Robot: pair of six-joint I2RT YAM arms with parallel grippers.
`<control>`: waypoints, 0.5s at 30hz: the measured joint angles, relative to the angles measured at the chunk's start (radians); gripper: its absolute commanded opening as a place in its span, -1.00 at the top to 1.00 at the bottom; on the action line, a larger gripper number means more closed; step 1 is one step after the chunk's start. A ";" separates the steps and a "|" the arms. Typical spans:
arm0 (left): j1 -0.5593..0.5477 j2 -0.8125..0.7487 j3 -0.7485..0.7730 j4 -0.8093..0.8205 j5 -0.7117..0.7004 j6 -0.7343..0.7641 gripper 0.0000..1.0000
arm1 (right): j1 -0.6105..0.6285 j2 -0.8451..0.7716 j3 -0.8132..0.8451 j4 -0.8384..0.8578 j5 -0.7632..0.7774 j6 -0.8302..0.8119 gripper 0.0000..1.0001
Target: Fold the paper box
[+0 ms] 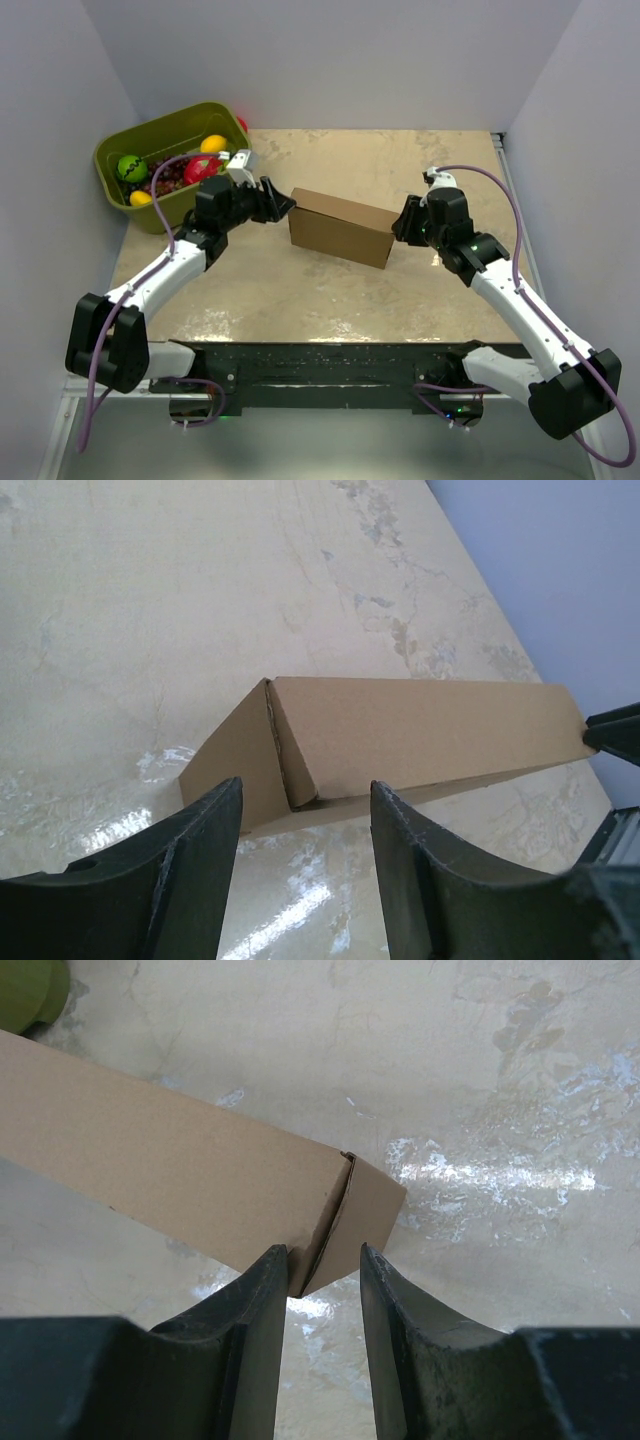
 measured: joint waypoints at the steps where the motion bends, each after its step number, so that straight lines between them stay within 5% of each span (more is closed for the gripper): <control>1: 0.002 0.000 0.000 0.006 0.008 -0.007 -0.18 | 0.000 0.000 0.000 0.000 0.000 0.000 0.28; 15: 0.025 0.057 0.015 0.025 0.016 -0.014 0.01 | 0.001 -0.006 0.000 -0.003 0.001 0.000 0.28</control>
